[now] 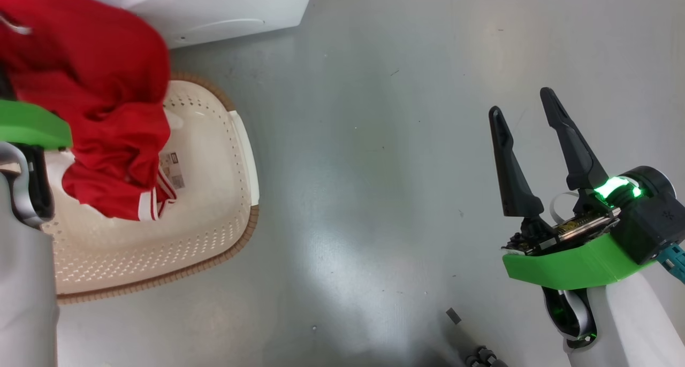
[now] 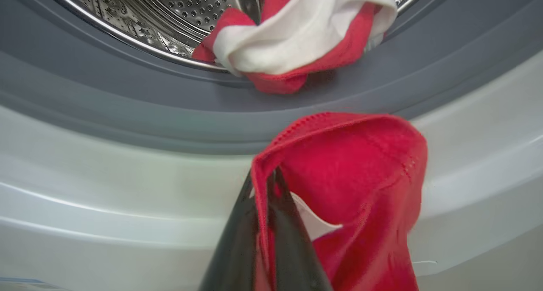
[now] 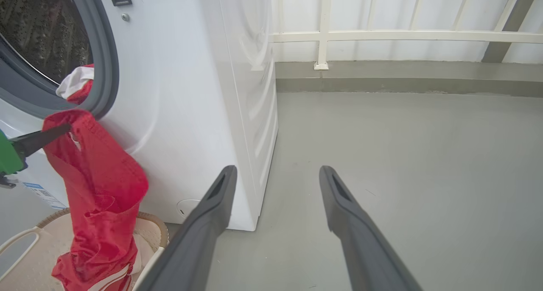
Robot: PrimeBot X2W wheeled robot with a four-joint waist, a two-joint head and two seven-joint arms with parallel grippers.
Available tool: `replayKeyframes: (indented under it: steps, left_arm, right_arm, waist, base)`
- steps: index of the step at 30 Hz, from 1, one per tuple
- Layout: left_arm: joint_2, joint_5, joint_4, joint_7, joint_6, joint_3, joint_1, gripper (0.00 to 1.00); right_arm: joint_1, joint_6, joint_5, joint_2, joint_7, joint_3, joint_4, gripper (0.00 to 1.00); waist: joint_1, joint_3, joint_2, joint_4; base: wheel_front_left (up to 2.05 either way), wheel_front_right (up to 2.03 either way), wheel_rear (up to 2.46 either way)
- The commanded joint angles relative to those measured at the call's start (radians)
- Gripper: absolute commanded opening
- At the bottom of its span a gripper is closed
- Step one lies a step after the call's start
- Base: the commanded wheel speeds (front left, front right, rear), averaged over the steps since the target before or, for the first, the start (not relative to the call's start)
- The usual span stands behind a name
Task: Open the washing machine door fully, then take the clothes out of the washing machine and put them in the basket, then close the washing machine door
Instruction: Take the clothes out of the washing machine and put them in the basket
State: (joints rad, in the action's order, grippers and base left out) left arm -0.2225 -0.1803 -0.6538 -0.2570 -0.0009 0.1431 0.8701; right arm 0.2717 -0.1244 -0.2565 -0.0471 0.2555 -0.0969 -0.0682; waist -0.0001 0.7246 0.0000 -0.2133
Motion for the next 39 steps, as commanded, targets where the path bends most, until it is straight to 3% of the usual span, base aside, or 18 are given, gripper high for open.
replayKeyframes:
  steps: [1,12,24,31,39]
  left_arm:
    - [-0.031,0.001,0.044,-0.005,-0.007,0.027,-0.014,0.0]
    - [0.034,0.029,0.307,-0.005,-0.029,0.033,-0.191,0.0]
    - [0.124,0.039,0.581,-0.003,-0.006,-0.003,-0.466,0.0]
    - [0.142,0.014,0.548,0.004,0.011,-0.015,-0.509,0.0]
    - [0.127,-0.003,0.307,-0.001,0.013,0.001,-0.457,0.0]
  right_arm:
    - [-0.013,-0.006,-0.004,-0.003,0.006,-0.013,-0.023,1.0]
    - [-0.024,-0.006,-0.015,-0.003,0.006,0.011,-0.023,1.0]
    - [-0.039,-0.006,-0.011,-0.003,0.006,0.02,-0.026,1.0]
    - [-0.036,-0.006,-0.008,-0.003,0.006,0.013,-0.027,1.0]
    - [-0.031,-0.006,-0.011,-0.003,0.006,0.015,-0.022,1.0]
  waist:
    - [0.0001,0.0,0.0,0.003]
    - [0.0001,-0.008,0.0,0.031]
    - [0.0001,-0.022,0.0,0.068]
    - [0.0001,-0.016,0.0,0.066]
    - [0.0001,-0.003,0.0,0.054]
  base:
    - [0.0,0.0,0.0]
    - [0.0,0.0,0.0]
    - [0.0,0.0,0.0]
    - [0.0,0.0,0.0]
    - [0.0,0.0,0.0]
